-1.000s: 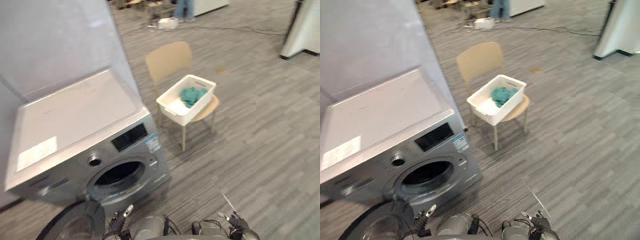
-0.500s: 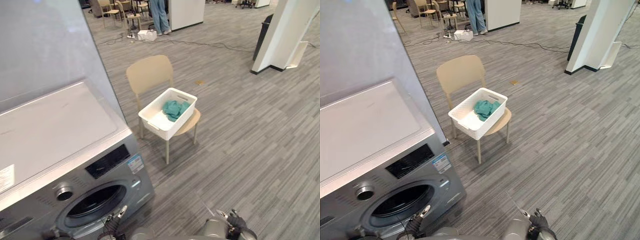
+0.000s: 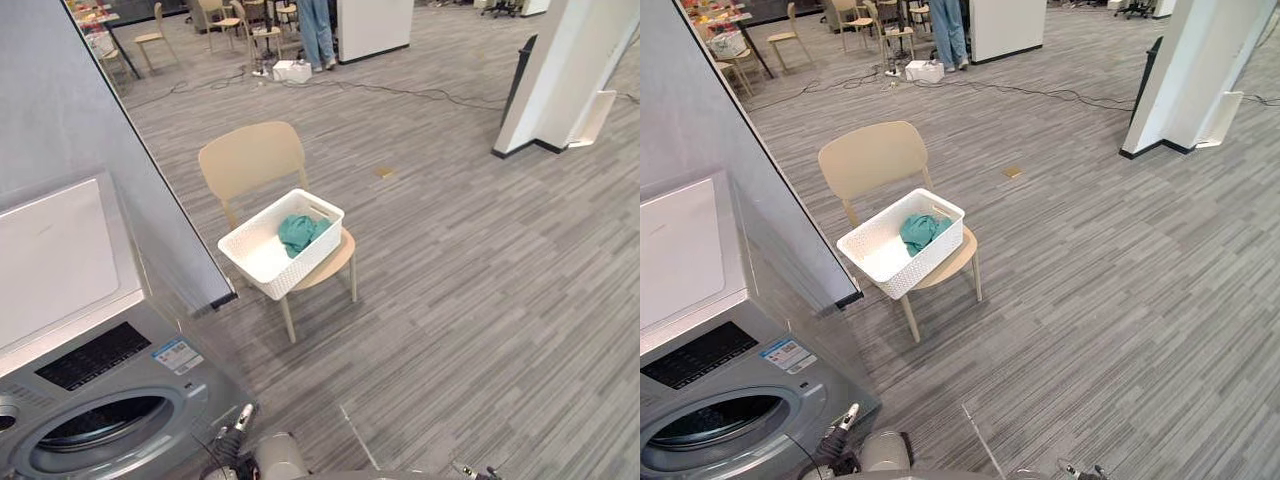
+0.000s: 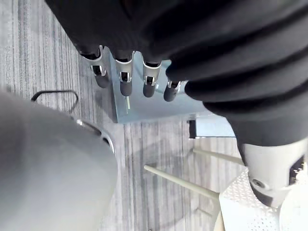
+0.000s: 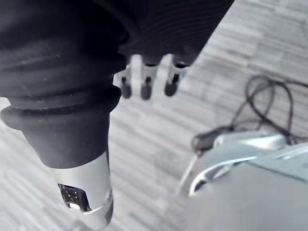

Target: Pick up the laundry basket with both hands and put the clothes into the washing machine.

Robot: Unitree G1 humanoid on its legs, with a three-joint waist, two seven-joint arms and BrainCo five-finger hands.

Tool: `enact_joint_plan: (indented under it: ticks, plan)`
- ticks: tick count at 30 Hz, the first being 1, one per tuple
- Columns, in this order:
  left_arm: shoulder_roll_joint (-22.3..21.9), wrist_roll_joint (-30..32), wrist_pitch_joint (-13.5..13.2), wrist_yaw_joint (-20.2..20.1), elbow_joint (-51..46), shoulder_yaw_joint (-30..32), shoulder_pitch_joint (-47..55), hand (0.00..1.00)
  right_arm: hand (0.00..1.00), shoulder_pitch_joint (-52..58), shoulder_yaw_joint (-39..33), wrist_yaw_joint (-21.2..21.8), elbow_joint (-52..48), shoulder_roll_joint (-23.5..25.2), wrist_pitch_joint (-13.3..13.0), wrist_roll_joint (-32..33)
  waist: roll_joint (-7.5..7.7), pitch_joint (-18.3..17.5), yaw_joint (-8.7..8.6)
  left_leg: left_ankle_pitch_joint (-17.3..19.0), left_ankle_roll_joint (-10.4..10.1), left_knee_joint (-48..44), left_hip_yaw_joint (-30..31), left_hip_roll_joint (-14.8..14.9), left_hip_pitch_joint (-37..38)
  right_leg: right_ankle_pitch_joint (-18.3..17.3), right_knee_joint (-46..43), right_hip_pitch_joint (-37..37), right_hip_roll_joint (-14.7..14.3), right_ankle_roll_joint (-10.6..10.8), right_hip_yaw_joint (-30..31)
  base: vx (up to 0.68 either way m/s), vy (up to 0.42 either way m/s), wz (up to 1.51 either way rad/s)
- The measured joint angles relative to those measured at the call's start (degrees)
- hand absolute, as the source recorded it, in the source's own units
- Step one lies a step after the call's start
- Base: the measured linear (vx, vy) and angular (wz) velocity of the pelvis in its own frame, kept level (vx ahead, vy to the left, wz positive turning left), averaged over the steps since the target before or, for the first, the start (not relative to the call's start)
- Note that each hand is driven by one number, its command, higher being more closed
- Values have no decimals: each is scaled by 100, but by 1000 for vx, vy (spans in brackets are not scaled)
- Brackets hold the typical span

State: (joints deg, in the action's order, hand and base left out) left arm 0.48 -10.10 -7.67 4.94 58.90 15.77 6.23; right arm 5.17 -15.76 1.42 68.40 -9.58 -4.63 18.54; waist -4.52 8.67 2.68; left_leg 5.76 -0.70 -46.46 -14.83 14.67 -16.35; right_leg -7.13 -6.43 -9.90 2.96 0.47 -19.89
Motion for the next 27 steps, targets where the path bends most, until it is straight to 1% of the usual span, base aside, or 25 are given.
enact_joint_plan:
  ticks: [1, 3, 5, 6, 7, 8, 10, 11, 12, 13, 14, 15, 16, 17, 18, 19, 20, 21, 22, 23, 24, 25, 26, 27]
  plan:
    - [11, 46, 34, -11, 34, 74, 68, 0, 0, -58, -64, 3, -1, 51, 0, 4, -5, 2, 40, -30, -32, 849, -258, -230, 87, -1, 60, -20, -1, 2, -63, 233, -39, 10]
    - [41, 197, 97, -64, 162, 94, 129, 0, 0, -166, -177, 2, -19, 111, -2, 16, -8, 1, 163, -113, -61, 2013, -771, -393, 313, -22, 161, -66, -16, 35, -109, 198, -4, 10]
    - [99, 259, 173, -115, 311, 493, 157, 0, 0, -301, -240, 8, -22, 335, -1, 20, 232, -44, 154, -265, -72, 2879, -1350, -824, 498, -46, 392, -72, 247, 107, -356, 215, 15, 57]
    - [97, 285, 198, -115, 376, 518, 139, 0, 0, -369, -239, 6, -21, 351, 2, 20, 248, -13, 152, -215, 1, 2910, -1434, -866, 495, -41, 422, -71, 296, 161, -396, 195, 24, 40]
    - [90, 306, 246, -108, 463, 662, 144, 0, 0, -482, -212, 6, -20, 357, 8, 21, 234, 0, 252, -117, 164, 2829, -1490, -904, 504, -35, 456, -82, 340, 193, -413, 195, 40, 13]
    - [74, 301, 284, -109, 511, 719, 187, 0, 0, -530, -114, 6, -23, 351, 6, 21, 234, -1, 308, -40, 287, 2724, -1434, -968, 539, -30, 468, -187, 398, 210, -418, 208, 55, 13]
    - [70, 295, 288, -107, 617, 729, 187, 0, 0, -553, 8, 11, -86, 352, -10, 28, 231, -7, 289, 85, 434, 2699, -1304, -1111, 723, 25, 388, -422, 504, 333, -479, 241, 153, 39]
    - [54, 290, 281, -106, 626, 723, 181, 0, 0, -563, 130, 34, -147, 352, -25, 69, 210, -34, 309, 356, 292, 2821, -1218, -1236, 984, -69, -354, -374, 684, 533, -481, 197, 184, 39]
    - [53, 287, 279, -102, 628, 711, 189, 0, 0, -558, 178, 85, -189, 355, -38, 115, 212, -48, 310, 403, 228, 2953, -1196, -1313, 1133, -152, -878, -234, 832, 644, -455, 221, 253, 24]
    - [76, 283, 275, -102, 621, 631, 220, 0, 0, -516, 285, 158, -242, 351, -79, 129, 256, -133, 290, 380, 191, 3264, -1160, -1511, 1395, -209, -2083, 206, 1183, 748, -319, 218, 189, 23]
    - [136, 243, 272, -99, 602, 447, 216, 0, 0, -435, 341, 265, -246, 358, -117, 146, 346, -207, 260, 314, 123, 3545, -1010, -1749, 1630, -45, -3358, 711, 1505, 793, -89, 292, 200, 41]
    - [187, 210, 272, -100, 579, 336, 205, 0, 0, -390, 339, 276, -244, 362, -117, 158, 382, -225, 241, 291, 122, 3638, -903, -1847, 1754, 37, -3917, 929, 1589, 783, 10, 296, 80, 78]
    - [258, 169, 270, -86, 485, 49, 86, 0, 0, -284, 337, 283, -244, 347, -111, 162, 429, -224, 136, 235, 158, 3712, -679, -1950, 1924, 24, -4760, 1202, 1620, 745, 195, 260, 30, 84]
    - [267, 169, 257, -82, 416, -95, 50, 0, 0, -222, 323, 273, -242, 345, -114, 164, 426, -221, 107, 225, 173, 3766, -543, -1989, 2021, -12, -5045, 1322, 1580, 747, 262, 303, 20, 104]
    - [269, 165, 237, -75, 313, -354, -91, 0, 0, -64, 285, 272, -257, 338, -166, 176, 403, -212, 101, 203, 202, 3847, -302, -2031, 2181, -228, -5338, 1541, 1530, 652, 248, 278, -4, 99]
    - [266, 164, 226, -69, 143, -656, -205, 0, 0, -39, 189, 271, -373, 314, -184, 222, 363, -184, 94, 183, 209, 3872, -56, -2032, 2311, -479, -5267, 1674, 1522, 662, 131, 260, -20, 113]
    - [254, 164, 210, -59, 54, -897, -327, 0, 0, 20, 126, 263, -410, 294, -170, 237, 354, -183, 36, 179, 211, 3871, 176, -2022, 2354, -639, -5007, 1744, 1528, 639, 44, 257, -75, 139]
    - [236, 162, 166, -50, -98, -1171, -453, 0, 0, 50, 36, 252, -414, 298, -161, 238, 322, -148, -69, 160, 182, 3868, 554, -2010, 2401, -786, -4428, 1749, 1511, 588, 25, 155, -64, 138]
    - [206, 129, 129, -53, -137, -1322, -542, 0, 0, 95, -20, 247, -411, 309, -153, 239, 331, -141, -104, 147, 160, 3870, 746, -1998, 2405, -807, -4020, 1733, 1470, 601, 104, 196, -151, 170]
    - [190, 52, 48, -50, -267, -1569, -657, 0, 0, 161, -80, 234, -399, 339, -139, 243, 378, -160, -179, 119, 114, 3871, 1106, -1967, 2322, -791, -3097, 1701, 1315, 629, 477, 106, -138, 137]
    - [192, 52, -6, -53, -287, -1645, -709, 0, 0, 172, -155, 228, -396, 375, -137, 265, 415, -178, -180, 100, 83, 3881, 1281, -1968, 2269, -744, -2645, 1672, 1272, 684, 696, 157, -249, 155]
    - [195, 54, -43, -69, -277, -1847, -798, 0, 0, 190, -321, 203, -349, 459, -128, 358, 518, -177, -184, 57, 12, 3921, 1579, -1969, 2192, -512, -1819, 1642, 1263, 700, 995, 139, -285, 127]
    - [203, 55, -41, -78, -212, -1923, -847, 0, 0, 189, -441, 161, -255, 541, -120, 394, 644, -198, -182, 27, -41, 3919, 1818, -1964, 2160, -55, -1244, 1574, 1282, 629, 1133, 154, -323, 117]
    - [214, 55, -33, -79, -172, -1941, -836, 0, 0, 186, -493, 127, -211, 595, -115, 411, 749, -208, -180, 29, -46, 3893, 1925, -1965, 2131, 293, -1020, 1493, 1284, 651, 1176, 146, -387, 96]
